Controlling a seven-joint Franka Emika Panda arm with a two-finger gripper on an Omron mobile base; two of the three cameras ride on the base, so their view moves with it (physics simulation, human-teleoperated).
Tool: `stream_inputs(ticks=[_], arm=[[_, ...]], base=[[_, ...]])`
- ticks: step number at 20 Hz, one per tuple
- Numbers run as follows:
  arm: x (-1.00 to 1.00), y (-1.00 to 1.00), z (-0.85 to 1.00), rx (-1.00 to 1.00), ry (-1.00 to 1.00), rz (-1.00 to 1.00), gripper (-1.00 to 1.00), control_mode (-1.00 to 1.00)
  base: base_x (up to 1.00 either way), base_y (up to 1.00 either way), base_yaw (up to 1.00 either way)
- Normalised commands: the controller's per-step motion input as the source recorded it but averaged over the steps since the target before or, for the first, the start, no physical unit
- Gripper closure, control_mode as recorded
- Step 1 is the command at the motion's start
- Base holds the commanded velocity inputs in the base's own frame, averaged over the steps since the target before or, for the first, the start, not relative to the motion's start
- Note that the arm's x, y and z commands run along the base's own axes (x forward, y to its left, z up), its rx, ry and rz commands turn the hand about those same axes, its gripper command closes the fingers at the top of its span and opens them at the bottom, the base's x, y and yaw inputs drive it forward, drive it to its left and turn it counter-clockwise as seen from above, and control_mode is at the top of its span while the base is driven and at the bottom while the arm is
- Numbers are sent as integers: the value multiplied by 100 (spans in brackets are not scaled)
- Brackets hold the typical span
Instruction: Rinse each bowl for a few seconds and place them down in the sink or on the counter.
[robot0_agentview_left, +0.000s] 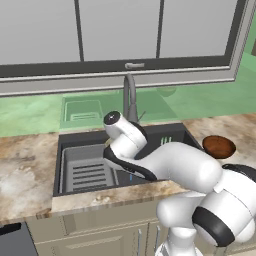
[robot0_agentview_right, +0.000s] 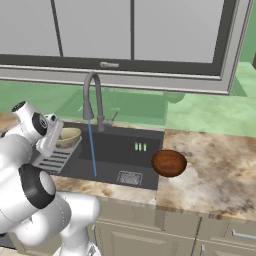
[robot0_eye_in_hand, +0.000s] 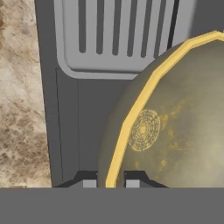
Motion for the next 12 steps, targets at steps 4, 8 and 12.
stream_inputs(ticks=[4, 8, 12], arm=[[9, -3, -15, -2, 0, 0, 100, -100], [11, -6, -14, -2, 0, 0, 100, -100], [8, -9, -14, -1, 0, 0, 100, -100]], base=[[0, 0, 0], [0, 0, 0], [0, 0, 0]])
